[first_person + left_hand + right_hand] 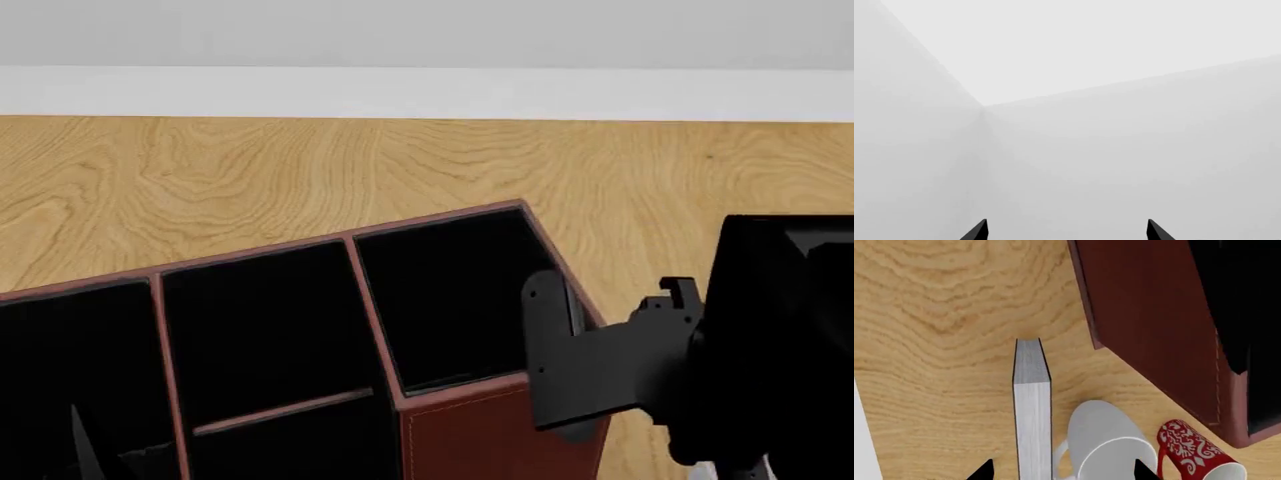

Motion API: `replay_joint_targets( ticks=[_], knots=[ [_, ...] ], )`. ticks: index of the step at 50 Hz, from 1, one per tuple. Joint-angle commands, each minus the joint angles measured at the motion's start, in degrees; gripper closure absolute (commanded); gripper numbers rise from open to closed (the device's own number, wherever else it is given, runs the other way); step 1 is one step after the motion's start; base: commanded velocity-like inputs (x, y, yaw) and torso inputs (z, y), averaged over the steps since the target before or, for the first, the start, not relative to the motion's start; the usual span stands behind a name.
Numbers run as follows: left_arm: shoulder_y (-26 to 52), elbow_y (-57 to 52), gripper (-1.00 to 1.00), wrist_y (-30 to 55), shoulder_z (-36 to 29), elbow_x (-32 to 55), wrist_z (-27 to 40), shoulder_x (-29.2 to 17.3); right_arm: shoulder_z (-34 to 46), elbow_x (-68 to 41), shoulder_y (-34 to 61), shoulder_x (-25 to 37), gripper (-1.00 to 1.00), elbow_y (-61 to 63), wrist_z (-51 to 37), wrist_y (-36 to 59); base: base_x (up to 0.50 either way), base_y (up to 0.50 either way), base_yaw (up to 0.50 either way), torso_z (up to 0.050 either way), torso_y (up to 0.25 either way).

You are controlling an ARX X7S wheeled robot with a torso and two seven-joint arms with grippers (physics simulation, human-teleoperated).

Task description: Pick up the book and place it in the right compartment of the caddy.

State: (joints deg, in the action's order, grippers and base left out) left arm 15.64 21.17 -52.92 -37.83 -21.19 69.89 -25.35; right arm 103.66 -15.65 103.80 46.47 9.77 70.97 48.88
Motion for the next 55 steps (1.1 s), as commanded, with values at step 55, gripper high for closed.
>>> replay_joint_targets(
  ticks=[55],
  knots=[
    [-0.2,-0.9,-1.0,2.0,-0.6,1.2,0.2,-0.3,6.0,3.4,-12.6,-0.8,-1.0,-5.0,-7.8,-3.6,0.0,0.0,0.0,0.0,0.0]
  ],
)
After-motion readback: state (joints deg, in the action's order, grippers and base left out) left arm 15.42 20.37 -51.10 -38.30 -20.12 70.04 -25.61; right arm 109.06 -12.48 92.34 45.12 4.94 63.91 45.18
